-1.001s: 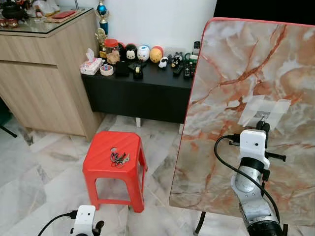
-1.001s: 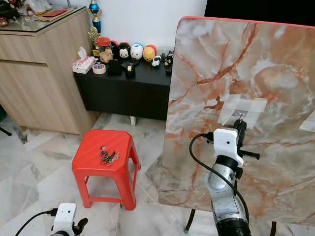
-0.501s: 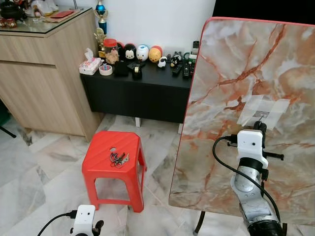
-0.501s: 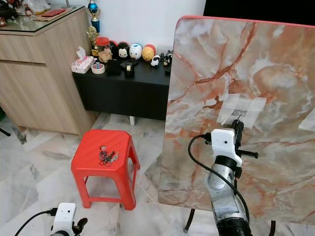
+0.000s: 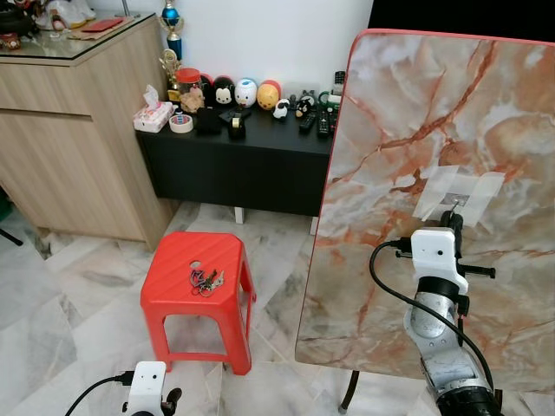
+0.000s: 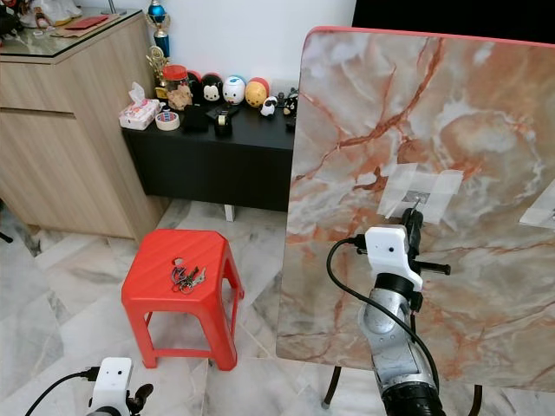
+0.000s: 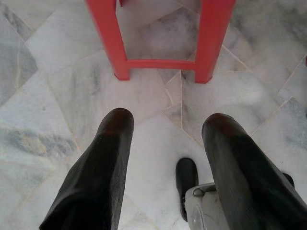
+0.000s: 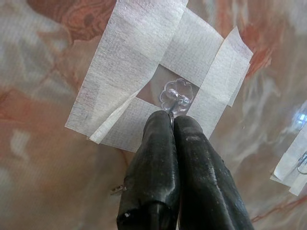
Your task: Hang keys on a hook
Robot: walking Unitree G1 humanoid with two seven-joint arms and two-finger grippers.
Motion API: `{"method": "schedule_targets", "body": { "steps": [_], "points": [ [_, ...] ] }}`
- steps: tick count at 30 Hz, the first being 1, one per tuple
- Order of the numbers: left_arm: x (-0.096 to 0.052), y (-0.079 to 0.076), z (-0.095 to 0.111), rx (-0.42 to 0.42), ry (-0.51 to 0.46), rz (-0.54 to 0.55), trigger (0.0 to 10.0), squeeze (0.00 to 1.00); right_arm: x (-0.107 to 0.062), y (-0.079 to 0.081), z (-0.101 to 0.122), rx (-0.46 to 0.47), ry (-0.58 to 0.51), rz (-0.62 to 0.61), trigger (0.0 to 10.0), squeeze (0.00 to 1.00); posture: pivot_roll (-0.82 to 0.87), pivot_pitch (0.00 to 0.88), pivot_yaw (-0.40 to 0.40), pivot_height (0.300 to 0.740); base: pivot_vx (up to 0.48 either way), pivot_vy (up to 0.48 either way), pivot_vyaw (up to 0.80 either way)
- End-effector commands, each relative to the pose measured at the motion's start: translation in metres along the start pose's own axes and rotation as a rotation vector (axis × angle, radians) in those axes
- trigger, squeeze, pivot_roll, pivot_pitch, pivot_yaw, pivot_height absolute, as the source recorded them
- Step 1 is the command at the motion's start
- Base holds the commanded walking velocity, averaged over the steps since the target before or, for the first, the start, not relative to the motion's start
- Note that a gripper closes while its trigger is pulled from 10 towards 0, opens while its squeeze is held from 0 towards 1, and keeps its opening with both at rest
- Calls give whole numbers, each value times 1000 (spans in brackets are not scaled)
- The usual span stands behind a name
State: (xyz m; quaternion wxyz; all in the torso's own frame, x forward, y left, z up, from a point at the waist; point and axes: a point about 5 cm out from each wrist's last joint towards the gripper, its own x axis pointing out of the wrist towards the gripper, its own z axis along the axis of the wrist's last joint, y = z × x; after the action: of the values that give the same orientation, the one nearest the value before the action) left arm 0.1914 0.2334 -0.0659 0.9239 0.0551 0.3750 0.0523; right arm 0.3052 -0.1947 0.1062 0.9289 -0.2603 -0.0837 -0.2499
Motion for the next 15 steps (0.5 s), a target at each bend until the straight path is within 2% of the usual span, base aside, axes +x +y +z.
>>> {"method": "schedule_targets", "body": {
  "steps": [1, 8, 15],
  "points": [
    [0, -2, -2, -7, 15, -2, 10000, 0, 4, -1, 11, 2, -56, -6, 10000, 0, 65, 0, -56, 740, 0, 0, 0],
    [0, -2, -2, -7, 14, -4, 10000, 0, 1, -4, 15, 6, -90, -40, 10000, 0, 67, 0, -57, 740, 0, 0, 0],
    [0, -2, -2, -8, 15, -9, 10000, 0, -3, -6, 13, -8, -78, -62, 10000, 0, 69, 0, -57, 740, 0, 0, 0]
  ]
}}
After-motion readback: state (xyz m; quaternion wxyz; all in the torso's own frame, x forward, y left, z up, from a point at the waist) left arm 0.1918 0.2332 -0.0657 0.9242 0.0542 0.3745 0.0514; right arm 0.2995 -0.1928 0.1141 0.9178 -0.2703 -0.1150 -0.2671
